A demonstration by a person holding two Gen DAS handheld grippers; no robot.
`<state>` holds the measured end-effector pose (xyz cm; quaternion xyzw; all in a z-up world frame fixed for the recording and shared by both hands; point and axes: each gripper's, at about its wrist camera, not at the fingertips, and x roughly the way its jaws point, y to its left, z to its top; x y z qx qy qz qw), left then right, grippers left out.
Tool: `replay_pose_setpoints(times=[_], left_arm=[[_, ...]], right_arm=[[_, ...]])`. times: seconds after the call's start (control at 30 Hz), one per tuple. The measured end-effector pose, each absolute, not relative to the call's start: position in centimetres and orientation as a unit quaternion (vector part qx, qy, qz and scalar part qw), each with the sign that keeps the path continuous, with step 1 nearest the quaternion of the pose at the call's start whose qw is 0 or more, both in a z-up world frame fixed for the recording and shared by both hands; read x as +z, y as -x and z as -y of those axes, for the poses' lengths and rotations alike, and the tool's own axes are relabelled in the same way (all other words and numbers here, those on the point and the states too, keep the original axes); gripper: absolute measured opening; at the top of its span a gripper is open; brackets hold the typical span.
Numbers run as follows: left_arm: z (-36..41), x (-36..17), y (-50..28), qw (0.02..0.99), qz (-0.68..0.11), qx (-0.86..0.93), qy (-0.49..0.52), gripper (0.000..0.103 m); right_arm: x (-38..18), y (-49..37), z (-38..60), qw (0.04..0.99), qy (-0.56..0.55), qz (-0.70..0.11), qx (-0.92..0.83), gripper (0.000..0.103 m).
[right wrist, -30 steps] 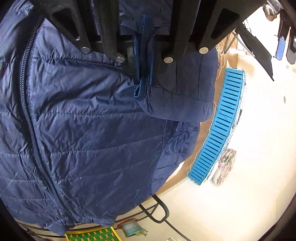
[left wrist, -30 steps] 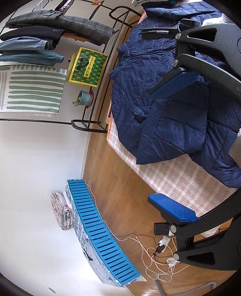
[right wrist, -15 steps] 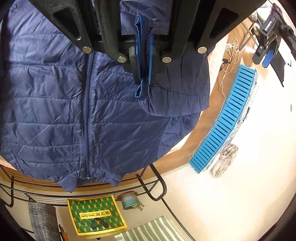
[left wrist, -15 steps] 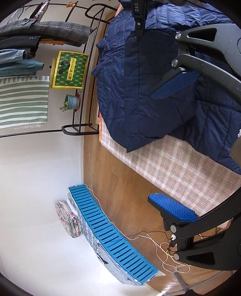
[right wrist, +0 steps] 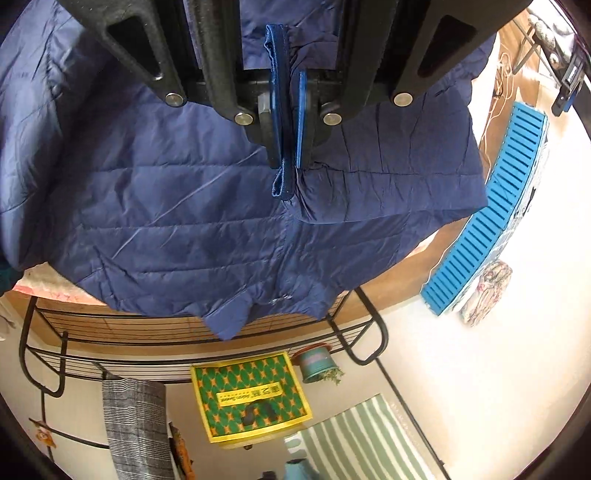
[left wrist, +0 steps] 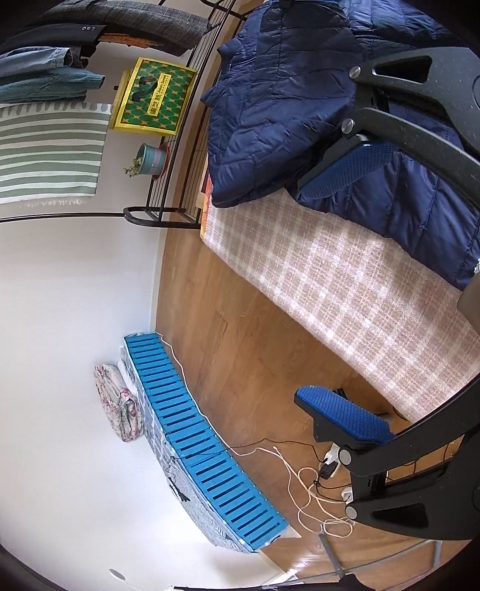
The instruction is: Fold large clothes
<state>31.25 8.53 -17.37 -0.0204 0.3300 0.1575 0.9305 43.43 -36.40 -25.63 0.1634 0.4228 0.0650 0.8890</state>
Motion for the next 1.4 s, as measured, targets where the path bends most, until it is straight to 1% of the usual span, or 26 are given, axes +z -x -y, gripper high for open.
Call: replay_pose_setpoints(times=[0.1,0.2,0.4,0.6,0.63,0.7,0.77,0.8,0.83,1.0,1.03,1.17,1.23,1.3,1.33,1.4], left_arm=[[-7.4,-17.3,-31.7,0.932,-0.334,0.136,0.036,0.103],[-5.9,-17.0,-31.9,0.935,-0.330,0.125,0.025,0.103],[-4.4,-17.2,-32.5,0.936,-0.333,0.116,0.011,0.103],[-3.4,-17.3,-32.7,0.936,-0.336,0.105,0.007,0.103],[-3.3,-17.2,-32.6,0.937,-0.334,0.104,0.005,0.103],[-3.0,-17.0,-32.4,0.938,-0.331,0.101,0.004,0.103],[-2.8,-16.7,-32.3,0.939,-0.330,0.095,0.007,0.103],[-2.8,-16.5,-32.2,0.940,-0.329,0.092,0.011,0.103],[-2.8,-16.4,-32.1,0.940,-0.328,0.088,0.014,0.103],[-2.0,-15.6,-31.2,0.947,-0.316,0.064,0.018,0.103],[-1.7,-15.4,-31.0,0.948,-0.313,0.059,0.016,0.103],[0.0,-14.6,-29.7,0.956,-0.291,0.015,0.021,0.100],[1.4,-14.2,-28.8,0.959,-0.281,-0.021,0.017,0.100],[3.2,-13.8,-27.6,0.959,-0.276,-0.058,0.009,0.100],[4.2,-13.6,-26.9,0.959,-0.273,-0.076,0.005,0.100],[6.4,-13.4,-25.4,0.958,-0.266,-0.111,-0.008,0.100]], right_arm=[[-25.3,-44.7,39.1,0.897,-0.168,-0.408,0.035,0.005],[-25.5,-46.0,41.0,0.899,-0.165,-0.405,0.009,0.005],[-27.3,-47.7,42.9,0.893,-0.159,-0.419,-0.024,0.005],[-30.0,-48.3,43.1,0.879,-0.148,-0.451,-0.049,0.005],[-30.3,-48.3,43.1,0.877,-0.149,-0.454,-0.051,0.007],[-30.6,-48.3,43.1,0.873,-0.150,-0.461,-0.054,0.012],[-29.9,-47.5,42.8,0.878,-0.150,-0.451,-0.058,0.030],[-29.3,-46.9,42.7,0.882,-0.151,-0.442,-0.057,0.046],[-28.5,-46.4,42.6,0.887,-0.152,-0.432,-0.055,0.053],[-23.8,-41.7,42.0,0.908,-0.149,-0.391,-0.022,0.054],[-22.6,-40.2,41.9,0.912,-0.145,-0.382,-0.017,0.057],[-18.4,-33.9,41.5,0.926,-0.119,-0.357,-0.023,0.065],[-16.7,-30.3,41.5,0.934,-0.105,-0.339,-0.034,0.074],[-15.4,-26.4,42.1,0.941,-0.100,-0.318,-0.048,0.080],[-15.0,-24.4,42.5,0.944,-0.099,-0.309,-0.053,0.082],[-14.2,-20.9,43.6,0.947,-0.098,-0.301,-0.062,0.083]])
